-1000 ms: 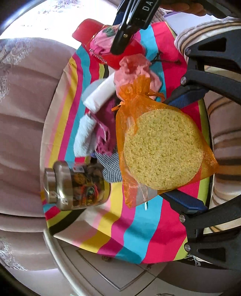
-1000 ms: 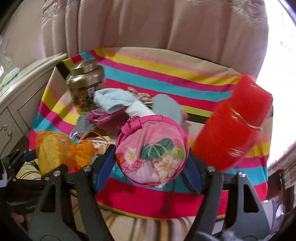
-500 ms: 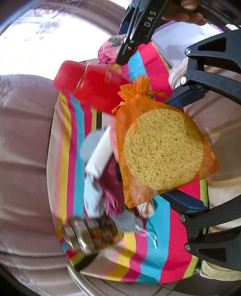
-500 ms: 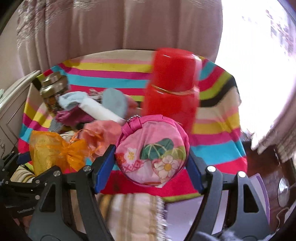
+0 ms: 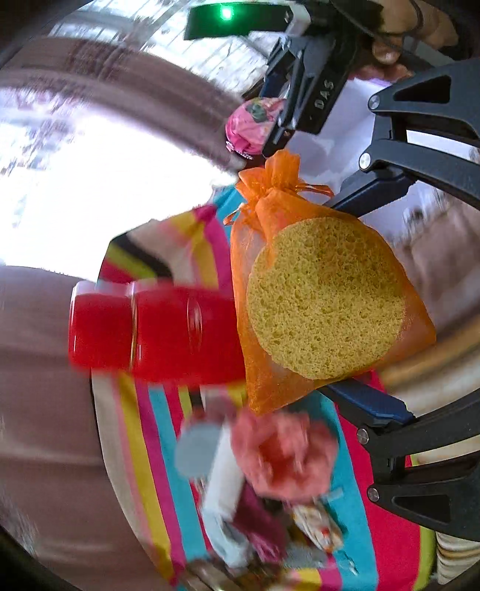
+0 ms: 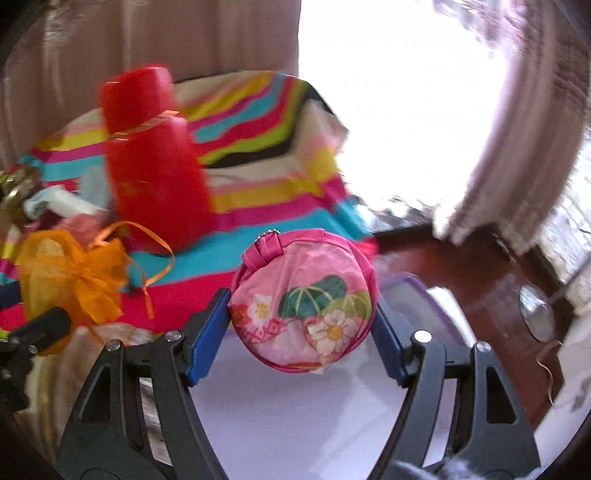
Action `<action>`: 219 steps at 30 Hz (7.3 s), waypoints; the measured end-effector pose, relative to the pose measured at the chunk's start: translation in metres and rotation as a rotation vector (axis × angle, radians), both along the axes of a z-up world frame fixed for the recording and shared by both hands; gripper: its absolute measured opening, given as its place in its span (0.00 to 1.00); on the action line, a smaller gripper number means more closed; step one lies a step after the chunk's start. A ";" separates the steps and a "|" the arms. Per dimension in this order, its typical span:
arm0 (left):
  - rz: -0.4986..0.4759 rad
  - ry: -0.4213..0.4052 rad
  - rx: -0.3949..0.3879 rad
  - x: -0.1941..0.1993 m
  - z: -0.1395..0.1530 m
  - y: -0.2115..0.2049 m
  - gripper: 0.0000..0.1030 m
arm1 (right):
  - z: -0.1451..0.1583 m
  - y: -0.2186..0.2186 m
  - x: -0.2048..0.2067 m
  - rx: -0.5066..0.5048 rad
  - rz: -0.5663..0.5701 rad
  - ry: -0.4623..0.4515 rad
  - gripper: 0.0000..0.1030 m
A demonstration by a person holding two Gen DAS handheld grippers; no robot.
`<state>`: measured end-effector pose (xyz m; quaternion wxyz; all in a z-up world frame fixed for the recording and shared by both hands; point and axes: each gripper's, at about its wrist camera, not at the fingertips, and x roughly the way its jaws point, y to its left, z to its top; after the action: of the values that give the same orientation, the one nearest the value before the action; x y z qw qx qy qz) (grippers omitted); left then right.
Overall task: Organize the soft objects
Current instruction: 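Carry the sponge bag and pink purse into the white box and open both tools, then move both open tools back over the pile of soft items, then grasp the white tube with the right tool while the left tool grasps the light blue towel, then carry the white tube and blue towel into the white box and open both tools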
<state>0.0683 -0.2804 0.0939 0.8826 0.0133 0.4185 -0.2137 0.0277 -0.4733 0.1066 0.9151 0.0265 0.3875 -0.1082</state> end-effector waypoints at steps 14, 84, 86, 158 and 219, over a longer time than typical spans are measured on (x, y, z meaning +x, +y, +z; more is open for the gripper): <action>-0.156 0.098 -0.069 0.002 -0.012 -0.077 0.86 | -0.002 -0.064 -0.023 -0.086 -0.246 0.034 0.89; 0.560 -0.014 -0.168 0.107 -0.008 0.292 0.86 | 0.011 0.258 0.120 -0.007 0.456 0.017 0.89; 0.574 0.008 -0.195 0.124 -0.012 0.299 0.86 | 0.012 0.270 0.135 -0.032 0.480 0.012 0.89; 0.545 -0.207 -0.201 0.002 0.065 0.282 0.12 | 0.056 0.204 0.051 0.111 0.463 -0.136 0.47; -0.026 -0.131 -0.095 -0.026 0.028 0.036 0.81 | 0.008 -0.025 -0.042 0.137 0.007 -0.069 0.93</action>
<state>0.0422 -0.2445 0.1224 0.9049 -0.0093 0.3491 -0.2434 -0.0143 -0.4986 0.1141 0.9243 0.0916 0.3623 -0.0773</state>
